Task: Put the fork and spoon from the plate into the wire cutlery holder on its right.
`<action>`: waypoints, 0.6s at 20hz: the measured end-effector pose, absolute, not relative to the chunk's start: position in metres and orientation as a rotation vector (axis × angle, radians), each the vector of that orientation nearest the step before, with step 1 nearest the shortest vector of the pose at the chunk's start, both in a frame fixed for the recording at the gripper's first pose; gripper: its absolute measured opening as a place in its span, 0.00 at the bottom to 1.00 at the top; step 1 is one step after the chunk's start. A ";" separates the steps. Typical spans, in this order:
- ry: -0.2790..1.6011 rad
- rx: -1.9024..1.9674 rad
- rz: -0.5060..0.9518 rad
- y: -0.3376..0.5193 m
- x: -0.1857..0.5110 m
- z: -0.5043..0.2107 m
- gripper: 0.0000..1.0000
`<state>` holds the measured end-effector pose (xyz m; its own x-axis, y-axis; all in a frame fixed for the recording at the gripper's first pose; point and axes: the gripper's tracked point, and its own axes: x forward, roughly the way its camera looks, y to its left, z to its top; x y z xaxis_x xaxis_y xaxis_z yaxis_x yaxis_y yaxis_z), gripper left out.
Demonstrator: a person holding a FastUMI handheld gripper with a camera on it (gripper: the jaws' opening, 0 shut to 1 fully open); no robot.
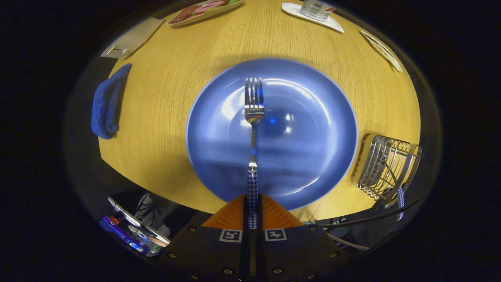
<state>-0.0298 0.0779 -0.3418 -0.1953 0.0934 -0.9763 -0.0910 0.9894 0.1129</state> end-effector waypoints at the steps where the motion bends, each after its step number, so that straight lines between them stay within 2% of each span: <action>1: 1.754 -0.008 0.172 0.072 -0.032 -0.333 0.07; 12: 1.764 -0.047 0.180 0.017 -0.081 -0.262 0.07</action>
<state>-0.0815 0.0171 -0.2616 -0.2012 0.0680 -0.9772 -0.1308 0.9868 0.0957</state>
